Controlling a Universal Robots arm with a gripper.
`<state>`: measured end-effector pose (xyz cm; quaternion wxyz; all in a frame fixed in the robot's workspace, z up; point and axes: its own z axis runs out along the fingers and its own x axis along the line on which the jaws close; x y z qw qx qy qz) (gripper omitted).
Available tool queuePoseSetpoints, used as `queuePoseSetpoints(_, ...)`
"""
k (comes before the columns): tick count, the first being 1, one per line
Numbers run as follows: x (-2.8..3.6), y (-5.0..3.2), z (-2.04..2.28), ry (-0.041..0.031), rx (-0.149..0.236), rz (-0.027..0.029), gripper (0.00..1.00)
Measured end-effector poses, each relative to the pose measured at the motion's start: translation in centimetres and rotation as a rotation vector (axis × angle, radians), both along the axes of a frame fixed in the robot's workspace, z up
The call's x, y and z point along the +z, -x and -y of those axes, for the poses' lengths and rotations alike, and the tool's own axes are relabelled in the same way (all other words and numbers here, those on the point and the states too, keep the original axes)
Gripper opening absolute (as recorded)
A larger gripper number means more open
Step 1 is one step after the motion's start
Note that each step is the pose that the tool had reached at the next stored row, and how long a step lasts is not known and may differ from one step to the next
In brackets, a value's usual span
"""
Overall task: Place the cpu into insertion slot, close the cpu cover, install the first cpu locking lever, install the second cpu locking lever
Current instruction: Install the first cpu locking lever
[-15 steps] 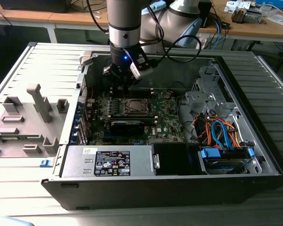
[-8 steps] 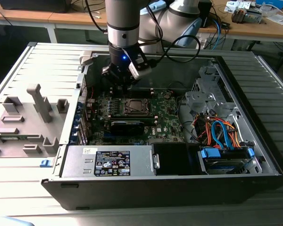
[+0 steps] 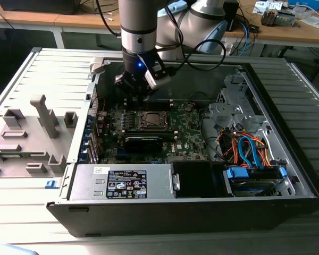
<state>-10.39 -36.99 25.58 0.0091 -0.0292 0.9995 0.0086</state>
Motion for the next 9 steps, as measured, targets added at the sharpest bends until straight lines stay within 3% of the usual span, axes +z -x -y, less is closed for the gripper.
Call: queuePoseSetpoints(9,0.25,0.47,-0.19,0.0000,0.000,0.0001,0.11)
